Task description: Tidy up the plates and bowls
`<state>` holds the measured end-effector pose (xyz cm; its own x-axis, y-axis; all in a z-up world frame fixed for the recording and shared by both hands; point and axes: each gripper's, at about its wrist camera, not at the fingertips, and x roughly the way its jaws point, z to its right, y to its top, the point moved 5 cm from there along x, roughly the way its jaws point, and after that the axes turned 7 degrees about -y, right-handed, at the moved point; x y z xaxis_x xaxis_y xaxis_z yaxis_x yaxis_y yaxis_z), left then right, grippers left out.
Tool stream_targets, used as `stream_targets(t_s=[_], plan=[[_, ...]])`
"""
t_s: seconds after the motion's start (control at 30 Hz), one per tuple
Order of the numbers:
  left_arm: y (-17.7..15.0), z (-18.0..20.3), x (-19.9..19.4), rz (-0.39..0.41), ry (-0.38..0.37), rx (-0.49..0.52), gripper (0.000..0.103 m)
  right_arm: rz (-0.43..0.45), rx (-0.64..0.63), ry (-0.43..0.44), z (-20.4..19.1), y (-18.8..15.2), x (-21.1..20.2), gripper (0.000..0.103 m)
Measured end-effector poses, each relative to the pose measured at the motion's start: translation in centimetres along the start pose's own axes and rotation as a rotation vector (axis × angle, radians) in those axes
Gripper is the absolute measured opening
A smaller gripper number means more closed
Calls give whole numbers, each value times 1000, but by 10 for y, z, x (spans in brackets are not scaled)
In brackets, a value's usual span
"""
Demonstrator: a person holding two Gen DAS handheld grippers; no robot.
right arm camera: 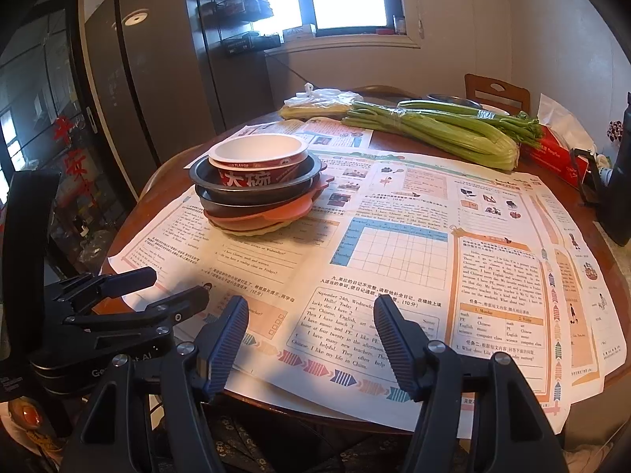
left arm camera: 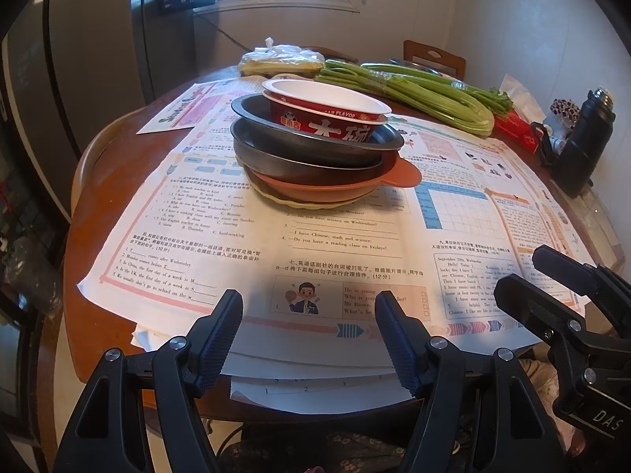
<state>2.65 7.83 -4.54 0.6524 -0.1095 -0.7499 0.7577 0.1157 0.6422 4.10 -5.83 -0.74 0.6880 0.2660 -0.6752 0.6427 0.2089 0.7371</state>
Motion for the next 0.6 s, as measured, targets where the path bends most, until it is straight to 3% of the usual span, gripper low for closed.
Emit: stream_targets(t_s=[0.6], plan=[[-1,1,2,-12,6,4,71,-10,3,1,1,0,1,66]])
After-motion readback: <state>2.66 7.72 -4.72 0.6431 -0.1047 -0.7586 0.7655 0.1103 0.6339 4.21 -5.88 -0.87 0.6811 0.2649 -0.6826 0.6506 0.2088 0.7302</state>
